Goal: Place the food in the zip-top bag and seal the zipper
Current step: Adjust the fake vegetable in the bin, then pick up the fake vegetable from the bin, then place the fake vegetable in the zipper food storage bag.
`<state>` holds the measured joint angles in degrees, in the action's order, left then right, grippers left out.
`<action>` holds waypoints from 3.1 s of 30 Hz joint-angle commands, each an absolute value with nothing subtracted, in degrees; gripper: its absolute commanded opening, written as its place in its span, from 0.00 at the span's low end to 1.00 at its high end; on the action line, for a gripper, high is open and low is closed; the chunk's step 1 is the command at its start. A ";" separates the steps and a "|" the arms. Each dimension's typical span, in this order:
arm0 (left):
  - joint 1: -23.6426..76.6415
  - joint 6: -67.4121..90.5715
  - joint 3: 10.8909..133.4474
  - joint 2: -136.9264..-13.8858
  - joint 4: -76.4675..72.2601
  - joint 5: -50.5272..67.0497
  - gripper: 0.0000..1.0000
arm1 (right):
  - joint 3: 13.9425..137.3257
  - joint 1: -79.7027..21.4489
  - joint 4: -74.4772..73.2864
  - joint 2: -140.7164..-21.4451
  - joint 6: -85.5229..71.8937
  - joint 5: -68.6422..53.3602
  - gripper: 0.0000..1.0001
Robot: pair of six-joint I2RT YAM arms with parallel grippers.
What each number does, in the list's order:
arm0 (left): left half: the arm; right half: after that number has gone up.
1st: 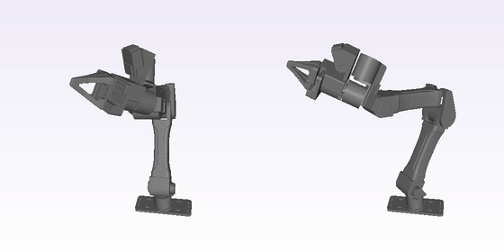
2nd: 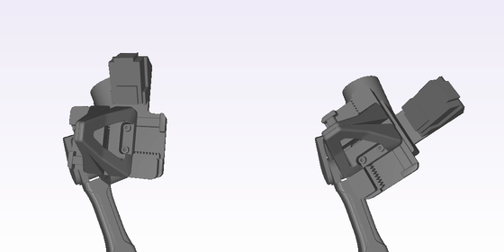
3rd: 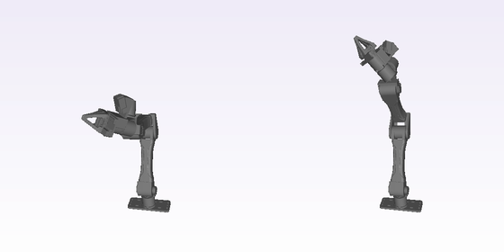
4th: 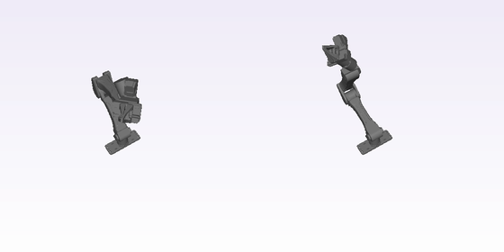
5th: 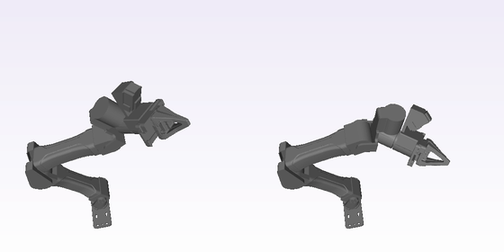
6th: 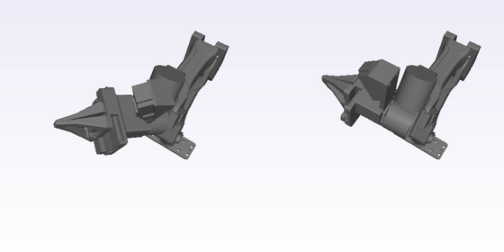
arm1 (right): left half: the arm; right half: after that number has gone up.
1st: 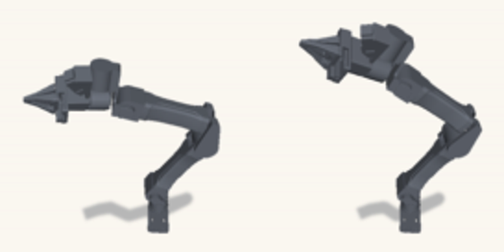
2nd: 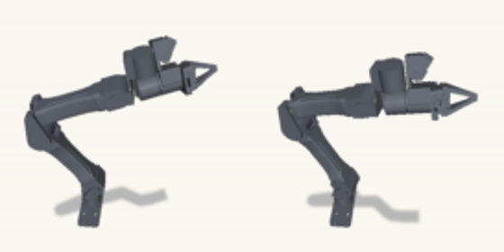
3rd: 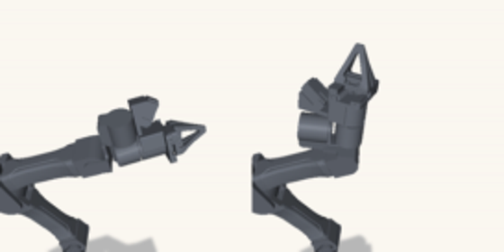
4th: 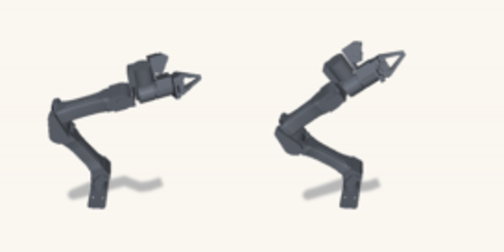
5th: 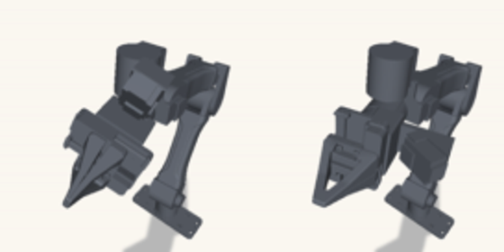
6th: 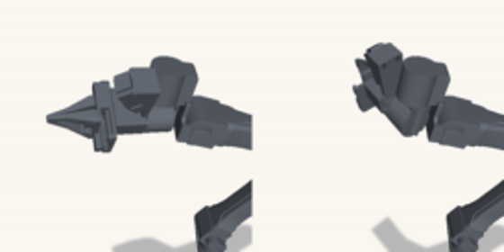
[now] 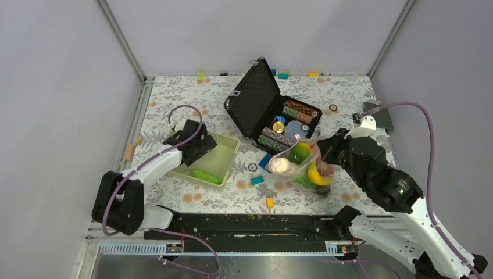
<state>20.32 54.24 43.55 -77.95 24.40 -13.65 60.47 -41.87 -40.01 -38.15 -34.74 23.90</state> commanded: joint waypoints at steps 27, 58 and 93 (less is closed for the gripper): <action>20.26 53.88 48.14 -80.39 41.05 -8.79 0.98 | 60.47 -41.59 -37.17 -38.42 -34.01 24.49 0.00; 26.01 55.07 50.11 -86.53 34.78 -6.94 0.17 | 60.49 -41.61 -37.15 -38.38 -34.06 24.50 0.00; 68.45 19.00 58.61 -67.27 -28.74 -10.16 0.00 | 61.06 -41.61 -36.93 -38.06 -37.00 16.44 0.00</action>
<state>67.02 21.47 59.07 -67.09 -14.02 -17.89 60.10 -41.87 -40.03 -38.15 -35.44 17.74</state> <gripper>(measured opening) 0.407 0.022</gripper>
